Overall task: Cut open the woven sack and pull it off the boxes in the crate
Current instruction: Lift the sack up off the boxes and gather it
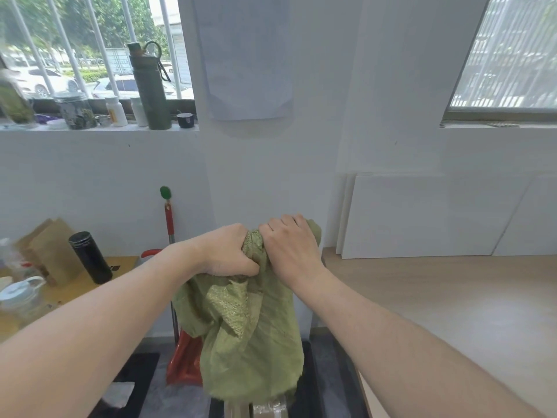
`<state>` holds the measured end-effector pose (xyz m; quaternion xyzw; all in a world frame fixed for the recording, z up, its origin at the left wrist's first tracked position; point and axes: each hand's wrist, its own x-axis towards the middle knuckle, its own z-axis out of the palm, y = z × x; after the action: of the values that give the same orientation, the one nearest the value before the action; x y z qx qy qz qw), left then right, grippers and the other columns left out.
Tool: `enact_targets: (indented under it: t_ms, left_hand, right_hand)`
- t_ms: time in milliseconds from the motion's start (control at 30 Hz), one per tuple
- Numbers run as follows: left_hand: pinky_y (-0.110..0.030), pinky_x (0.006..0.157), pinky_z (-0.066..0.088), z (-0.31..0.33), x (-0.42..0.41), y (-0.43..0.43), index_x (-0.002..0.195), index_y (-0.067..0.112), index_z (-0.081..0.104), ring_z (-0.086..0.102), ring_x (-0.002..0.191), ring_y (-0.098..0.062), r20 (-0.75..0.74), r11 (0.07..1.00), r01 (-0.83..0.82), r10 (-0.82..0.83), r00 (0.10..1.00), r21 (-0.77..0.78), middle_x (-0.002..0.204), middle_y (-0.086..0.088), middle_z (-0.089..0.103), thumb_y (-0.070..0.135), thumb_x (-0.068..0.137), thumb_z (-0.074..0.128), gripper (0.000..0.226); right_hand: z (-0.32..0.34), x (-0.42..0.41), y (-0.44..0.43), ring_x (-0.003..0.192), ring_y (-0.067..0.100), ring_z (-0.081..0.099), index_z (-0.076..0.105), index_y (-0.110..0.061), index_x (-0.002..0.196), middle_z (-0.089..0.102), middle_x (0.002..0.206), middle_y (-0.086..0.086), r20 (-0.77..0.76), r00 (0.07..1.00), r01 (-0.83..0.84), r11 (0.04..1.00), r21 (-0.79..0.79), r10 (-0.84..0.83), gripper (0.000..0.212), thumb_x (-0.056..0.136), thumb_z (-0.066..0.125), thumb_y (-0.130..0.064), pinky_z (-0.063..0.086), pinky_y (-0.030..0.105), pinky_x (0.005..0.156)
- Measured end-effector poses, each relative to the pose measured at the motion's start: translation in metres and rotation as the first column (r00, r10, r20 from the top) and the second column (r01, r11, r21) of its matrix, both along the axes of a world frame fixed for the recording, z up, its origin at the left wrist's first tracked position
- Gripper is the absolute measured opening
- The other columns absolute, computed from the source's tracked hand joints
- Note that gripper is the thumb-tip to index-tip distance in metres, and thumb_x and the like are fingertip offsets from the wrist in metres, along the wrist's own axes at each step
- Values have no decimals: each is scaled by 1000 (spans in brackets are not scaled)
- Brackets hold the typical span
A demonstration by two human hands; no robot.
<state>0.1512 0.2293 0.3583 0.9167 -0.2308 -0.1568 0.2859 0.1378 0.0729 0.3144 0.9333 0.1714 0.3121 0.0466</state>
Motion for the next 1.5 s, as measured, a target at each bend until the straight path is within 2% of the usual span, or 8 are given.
enact_targets:
  t_ms: [233,667,933,1067,1167,1333,1433,1500]
  left_hand:
    - [-38,58,56,3,-9,-5,74,17,58,62,61,-17,315,961,-51,-39,948,272,67,7,64,38,60,82,35]
    - [-35,80,51,-38,-29,-3,144,20,30,58,96,-24,642,870,-236,-113,759,432,111,-2,54,70,57,70,108]
    - [-33,63,46,-35,-21,2,106,21,54,67,84,-26,694,863,-321,-47,718,390,91,2,63,29,81,61,27]
    - [-32,64,49,-30,-15,1,88,25,52,68,86,-27,644,869,-308,-16,765,387,87,3,64,30,75,58,15]
    - [-32,65,53,-23,-12,-1,80,23,52,65,75,-27,591,877,-326,61,804,352,76,3,61,28,72,56,11]
    - [-31,58,47,-3,-7,-4,65,18,56,58,60,-24,535,901,-391,239,810,190,66,-2,62,26,69,61,10]
    - [-29,54,41,4,-3,-6,58,12,50,56,56,-27,360,934,-350,304,882,67,59,-1,61,19,68,63,18]
    - [-29,52,37,5,-2,-6,52,15,44,47,50,-25,168,957,-286,290,942,-50,50,2,51,15,65,65,25]
  right_hand:
    - [18,-6,-1,68,24,43,34,-22,61,45,63,-5,-244,967,52,993,-104,-76,30,77,57,-11,29,35,74]
    - [19,-15,2,50,19,46,46,-21,68,54,64,-3,-429,887,194,981,12,-170,15,80,55,-17,39,29,52]
    - [25,-19,6,55,20,50,45,-19,69,53,65,-2,-475,871,145,989,6,-125,15,75,58,-16,40,30,57]
    - [20,-15,2,87,29,63,53,-18,85,63,86,2,-369,923,94,994,-57,-109,17,74,65,-21,38,41,82]
    - [10,-14,-5,106,33,59,53,-16,122,62,112,12,-242,967,61,995,-76,-77,61,70,76,-38,32,50,105]
    - [7,-18,-8,141,38,37,44,-14,141,45,143,17,-92,994,56,998,-16,-58,105,53,90,-49,19,56,113]
    - [10,-16,-10,141,38,42,45,-12,141,51,138,16,-75,994,89,995,47,-85,112,48,96,-46,23,57,115]
    - [14,-13,-12,123,36,56,56,-12,127,63,119,12,-46,995,87,994,63,-85,91,48,96,-36,32,55,112]
